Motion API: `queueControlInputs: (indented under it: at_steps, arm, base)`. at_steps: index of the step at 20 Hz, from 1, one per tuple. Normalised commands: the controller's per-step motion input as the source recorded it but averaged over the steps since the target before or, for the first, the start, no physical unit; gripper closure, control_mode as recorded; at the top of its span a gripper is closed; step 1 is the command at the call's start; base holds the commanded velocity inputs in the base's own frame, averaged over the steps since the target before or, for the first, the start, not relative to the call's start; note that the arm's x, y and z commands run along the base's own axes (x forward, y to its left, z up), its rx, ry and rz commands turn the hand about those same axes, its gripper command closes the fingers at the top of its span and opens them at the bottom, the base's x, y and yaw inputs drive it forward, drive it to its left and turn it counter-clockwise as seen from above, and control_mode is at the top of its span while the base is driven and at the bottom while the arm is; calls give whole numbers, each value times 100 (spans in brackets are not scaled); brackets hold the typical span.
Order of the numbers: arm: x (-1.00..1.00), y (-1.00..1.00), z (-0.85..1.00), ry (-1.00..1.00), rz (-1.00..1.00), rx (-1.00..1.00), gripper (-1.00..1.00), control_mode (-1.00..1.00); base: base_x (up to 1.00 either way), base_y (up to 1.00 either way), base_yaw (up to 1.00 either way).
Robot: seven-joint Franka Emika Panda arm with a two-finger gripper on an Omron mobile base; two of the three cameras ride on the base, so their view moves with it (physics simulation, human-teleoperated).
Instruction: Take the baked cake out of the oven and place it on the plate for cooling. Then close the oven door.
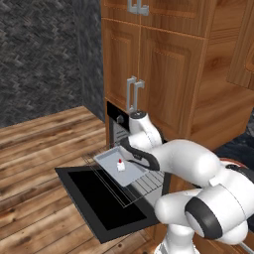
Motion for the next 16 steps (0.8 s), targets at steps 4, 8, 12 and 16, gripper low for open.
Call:
queueControlInputs:
  at_steps: [4, 8, 12, 16]
  arm:
    - [14, -2, -12, 0, 0, 6, -100, -100]
    - [22, 0, -11, 0, 0, 4, -100, -100]
    - [32, 0, -12, -1, 0, 0, -100, -100]
    - [31, 0, -8, -3, 0, 0, -100, -100]
  base:
    - [0, 0, 0]
    - [0, 0, 0]
    - [0, 0, 0]
    - [0, 0, 0]
